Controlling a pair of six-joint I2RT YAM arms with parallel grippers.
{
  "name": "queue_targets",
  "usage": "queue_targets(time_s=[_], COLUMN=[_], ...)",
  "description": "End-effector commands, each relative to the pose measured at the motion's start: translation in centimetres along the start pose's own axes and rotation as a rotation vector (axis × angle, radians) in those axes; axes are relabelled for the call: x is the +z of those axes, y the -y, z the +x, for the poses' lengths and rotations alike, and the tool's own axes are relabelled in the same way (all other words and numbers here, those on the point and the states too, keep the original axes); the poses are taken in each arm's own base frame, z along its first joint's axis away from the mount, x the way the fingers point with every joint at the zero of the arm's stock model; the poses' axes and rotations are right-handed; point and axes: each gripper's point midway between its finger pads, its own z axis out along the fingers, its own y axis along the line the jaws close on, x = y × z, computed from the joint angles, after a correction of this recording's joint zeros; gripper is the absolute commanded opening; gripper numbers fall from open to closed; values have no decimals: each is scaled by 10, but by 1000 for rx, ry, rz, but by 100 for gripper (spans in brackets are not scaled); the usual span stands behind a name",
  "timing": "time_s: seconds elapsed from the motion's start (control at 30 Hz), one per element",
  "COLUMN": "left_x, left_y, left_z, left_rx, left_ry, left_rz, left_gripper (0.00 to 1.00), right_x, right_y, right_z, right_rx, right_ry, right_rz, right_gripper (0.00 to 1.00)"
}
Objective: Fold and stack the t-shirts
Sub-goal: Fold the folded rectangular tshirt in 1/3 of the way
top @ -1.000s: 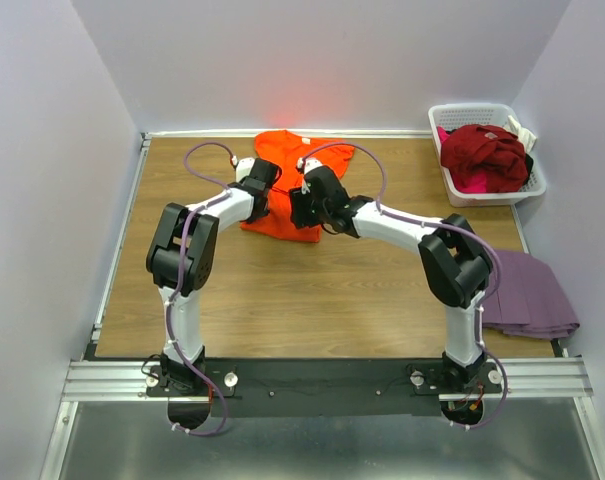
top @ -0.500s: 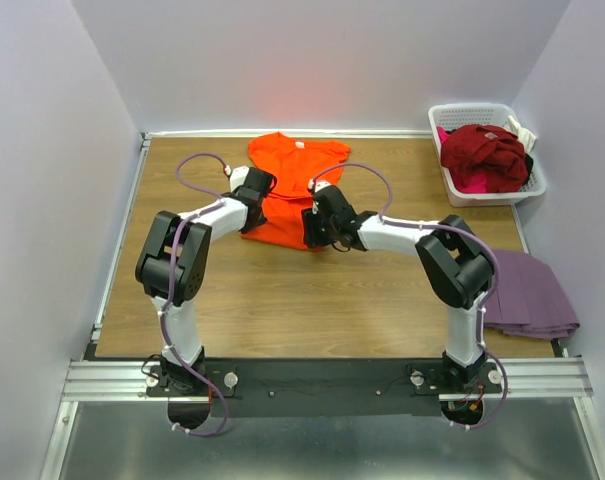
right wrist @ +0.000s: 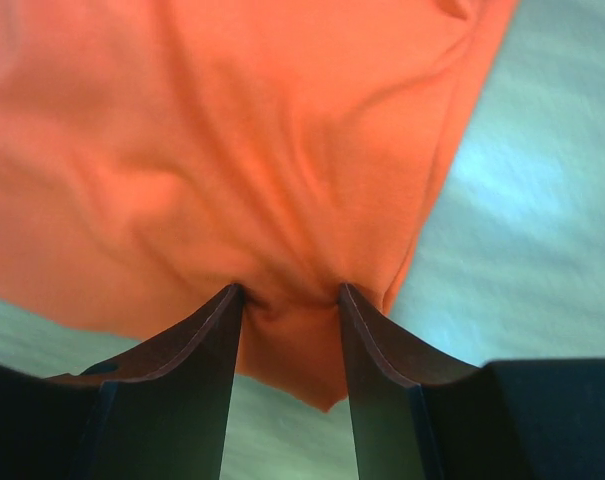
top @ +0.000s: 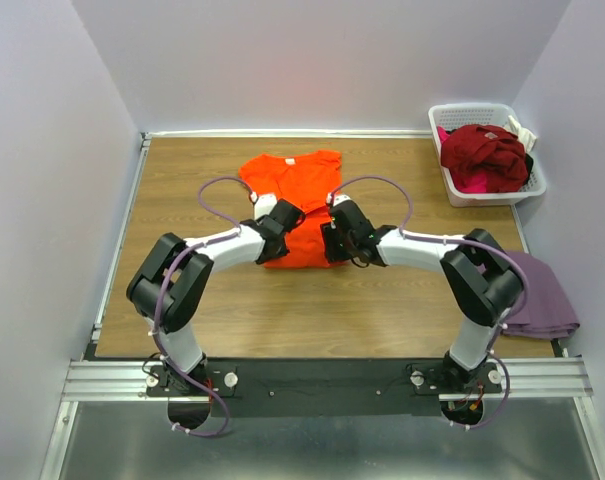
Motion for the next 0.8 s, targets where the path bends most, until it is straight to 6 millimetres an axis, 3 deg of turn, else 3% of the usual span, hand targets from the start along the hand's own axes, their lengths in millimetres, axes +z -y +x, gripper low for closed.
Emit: queue_targets(time_s=[0.0, 0.17, 0.23, 0.3, 0.47, 0.77], left_x=[-18, -31, -34, -38, -49, -63], left_y=[-42, -52, -52, -54, -43, -17], left_z=[104, 100, 95, 84, 49, -5], left_rx=[65, 51, 47, 44, 21, -21], left_ry=[-294, -264, -250, -220, -133, -3], left_rz=[-114, -139, -150, -173, -181, -141], left_gripper=[36, 37, 36, 36, 37, 37], right_x=[-29, -55, -66, -72, -88, -53], right_y=[30, 32, 31, 28, 21, 14], right_z=[53, 59, 52, 44, -2, -35], right_rx=[-8, 24, 39, 43, 54, 29], right_ry=[-137, -123, -99, -79, 38, 43], right_rz=[100, 89, 78, 66, 57, 96], right_gripper=[52, 52, 52, 52, 52, 52])
